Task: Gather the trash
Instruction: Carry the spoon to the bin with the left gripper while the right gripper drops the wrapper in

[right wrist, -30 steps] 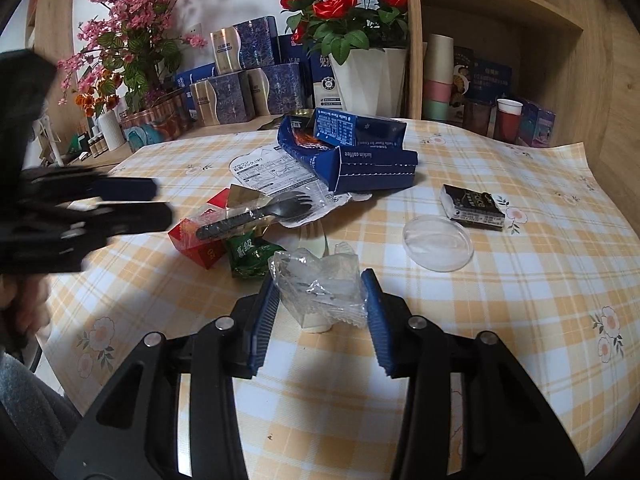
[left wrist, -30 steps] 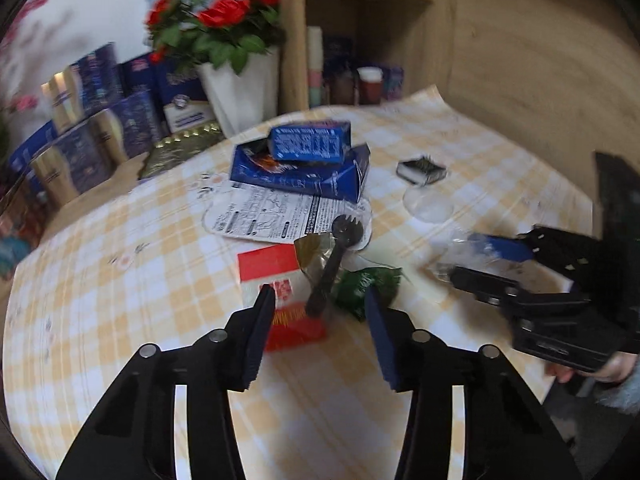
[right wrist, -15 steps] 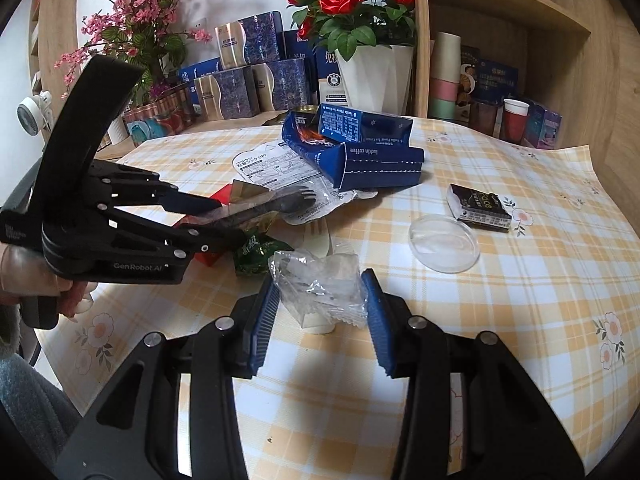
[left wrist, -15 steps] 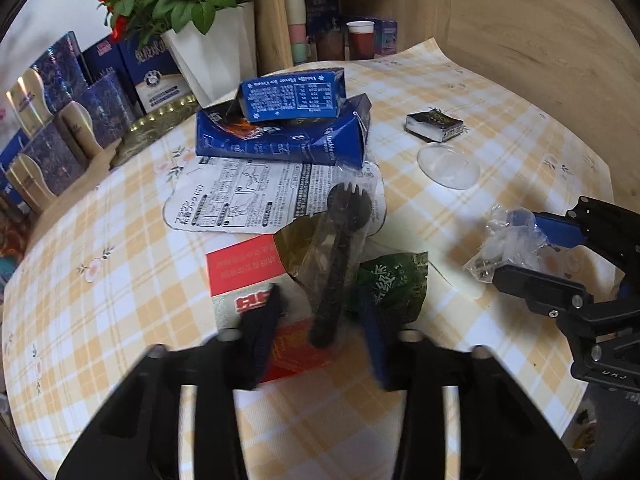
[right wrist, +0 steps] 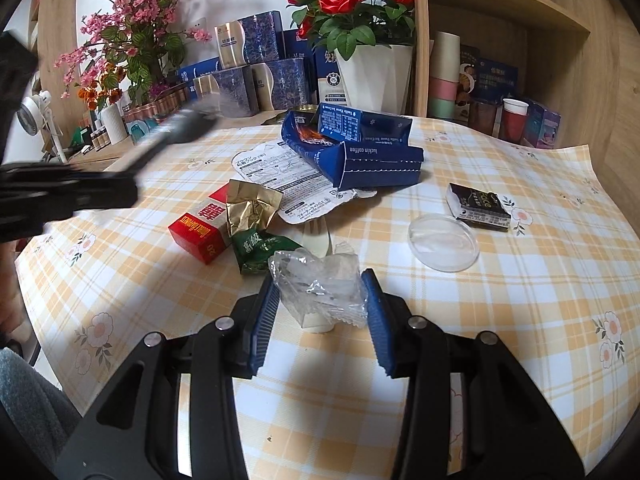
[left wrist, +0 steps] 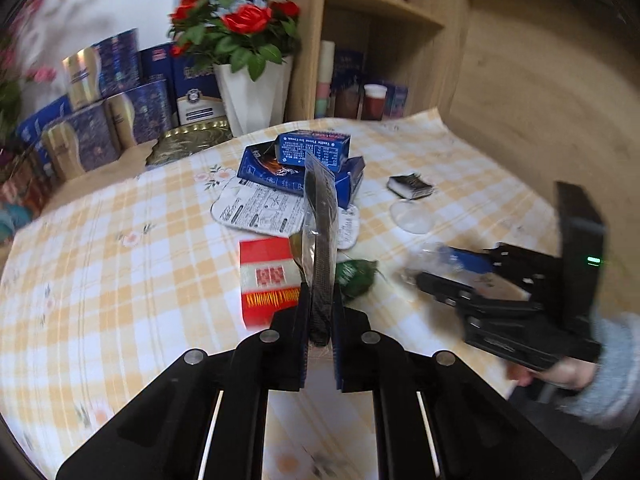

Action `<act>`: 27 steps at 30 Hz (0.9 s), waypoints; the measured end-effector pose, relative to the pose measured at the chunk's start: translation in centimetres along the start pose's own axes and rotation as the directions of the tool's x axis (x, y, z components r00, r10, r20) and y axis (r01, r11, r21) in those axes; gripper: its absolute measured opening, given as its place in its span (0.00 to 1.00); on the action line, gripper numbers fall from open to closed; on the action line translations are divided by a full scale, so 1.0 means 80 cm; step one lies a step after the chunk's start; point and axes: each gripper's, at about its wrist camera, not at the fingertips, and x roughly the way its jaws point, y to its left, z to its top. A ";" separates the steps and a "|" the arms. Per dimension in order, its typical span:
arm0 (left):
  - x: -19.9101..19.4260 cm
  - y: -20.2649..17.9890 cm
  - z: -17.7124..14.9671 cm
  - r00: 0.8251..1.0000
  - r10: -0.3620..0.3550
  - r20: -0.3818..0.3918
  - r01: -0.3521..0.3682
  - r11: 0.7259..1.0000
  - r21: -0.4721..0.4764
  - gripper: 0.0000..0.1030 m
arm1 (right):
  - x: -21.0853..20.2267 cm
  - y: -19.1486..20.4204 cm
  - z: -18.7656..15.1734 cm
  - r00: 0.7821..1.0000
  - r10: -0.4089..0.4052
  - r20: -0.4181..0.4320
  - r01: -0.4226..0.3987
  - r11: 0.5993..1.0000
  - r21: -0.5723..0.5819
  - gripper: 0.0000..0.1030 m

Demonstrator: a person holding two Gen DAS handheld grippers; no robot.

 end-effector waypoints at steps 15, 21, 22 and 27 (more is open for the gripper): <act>-0.139 -0.032 -0.099 0.999 -0.009 0.043 0.014 0.994 -0.111 0.09 | -0.109 0.027 -0.023 0.997 0.075 0.024 -0.076 0.996 0.039 0.43; -0.173 -0.045 -0.137 0.998 -0.027 0.061 0.035 0.990 -0.136 0.09 | -0.155 0.057 -0.068 0.992 0.122 -0.016 -0.122 0.993 0.004 0.43; -0.176 -0.047 -0.142 0.998 -0.030 0.061 0.038 0.990 -0.137 0.09 | -0.159 0.061 -0.076 0.991 0.128 -0.028 -0.128 0.992 0.000 0.43; -0.184 -0.055 -0.167 0.998 -0.045 0.051 0.052 0.989 -0.139 0.09 | -0.163 0.083 -0.111 0.982 0.156 -0.104 -0.158 0.987 -0.011 0.43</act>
